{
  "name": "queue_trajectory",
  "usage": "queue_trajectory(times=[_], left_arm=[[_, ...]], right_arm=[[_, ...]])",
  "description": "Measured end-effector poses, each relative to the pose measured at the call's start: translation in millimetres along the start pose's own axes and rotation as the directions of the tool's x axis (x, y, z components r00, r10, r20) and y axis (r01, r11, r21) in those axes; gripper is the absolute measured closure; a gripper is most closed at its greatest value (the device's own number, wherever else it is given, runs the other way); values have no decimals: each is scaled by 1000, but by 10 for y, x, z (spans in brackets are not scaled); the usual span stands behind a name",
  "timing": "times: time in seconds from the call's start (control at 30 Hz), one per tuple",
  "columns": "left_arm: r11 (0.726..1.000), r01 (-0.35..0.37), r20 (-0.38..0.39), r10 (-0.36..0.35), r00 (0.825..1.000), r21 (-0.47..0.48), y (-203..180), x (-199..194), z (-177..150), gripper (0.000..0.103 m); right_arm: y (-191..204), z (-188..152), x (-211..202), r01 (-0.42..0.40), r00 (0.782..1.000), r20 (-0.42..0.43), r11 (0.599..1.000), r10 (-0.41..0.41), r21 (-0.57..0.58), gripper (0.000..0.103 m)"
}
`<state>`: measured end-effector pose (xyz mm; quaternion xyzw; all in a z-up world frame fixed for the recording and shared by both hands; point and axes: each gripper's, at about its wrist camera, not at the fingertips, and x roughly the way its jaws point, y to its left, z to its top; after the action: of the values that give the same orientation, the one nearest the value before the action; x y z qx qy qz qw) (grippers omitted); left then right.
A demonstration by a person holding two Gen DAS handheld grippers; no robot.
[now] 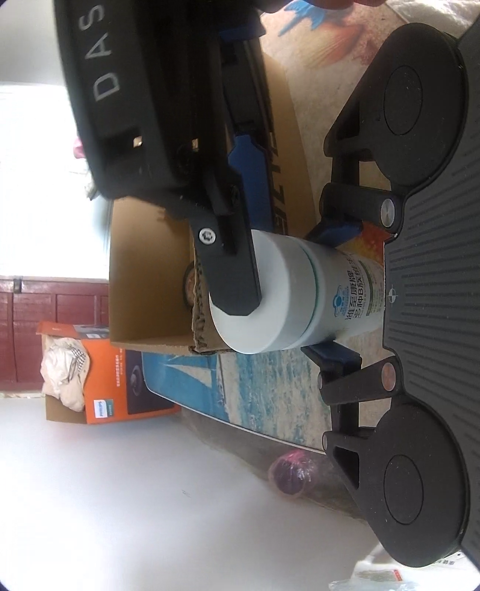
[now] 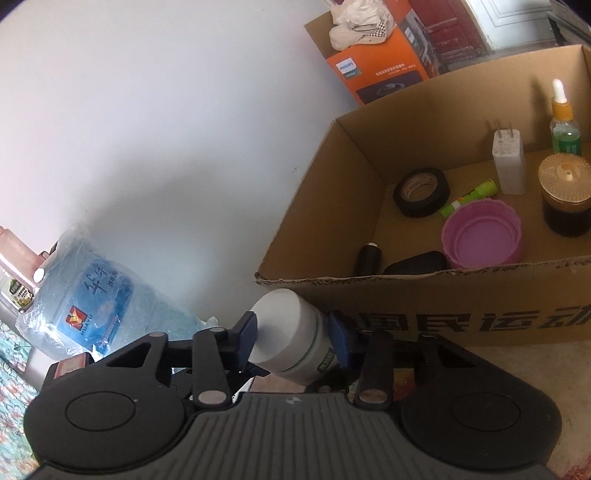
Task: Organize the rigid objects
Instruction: 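Lift the white bottle and carry it over the box with the right tool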
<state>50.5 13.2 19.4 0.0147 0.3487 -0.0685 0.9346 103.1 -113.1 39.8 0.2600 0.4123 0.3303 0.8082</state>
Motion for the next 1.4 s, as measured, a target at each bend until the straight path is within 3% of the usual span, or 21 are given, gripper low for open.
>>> queue_trajectory(times=[0.6,1.4], left_arm=[[1000,-10,0,10,1000,-20,-77,-152,5,50],[997,-23,83,17,996,76,-351,-457,111,50]], right_arm=[[80,-51,-190,-33,999,5,999,33,-3,61],[198,-139,-841,-72,991,106,996,77,-48,60]])
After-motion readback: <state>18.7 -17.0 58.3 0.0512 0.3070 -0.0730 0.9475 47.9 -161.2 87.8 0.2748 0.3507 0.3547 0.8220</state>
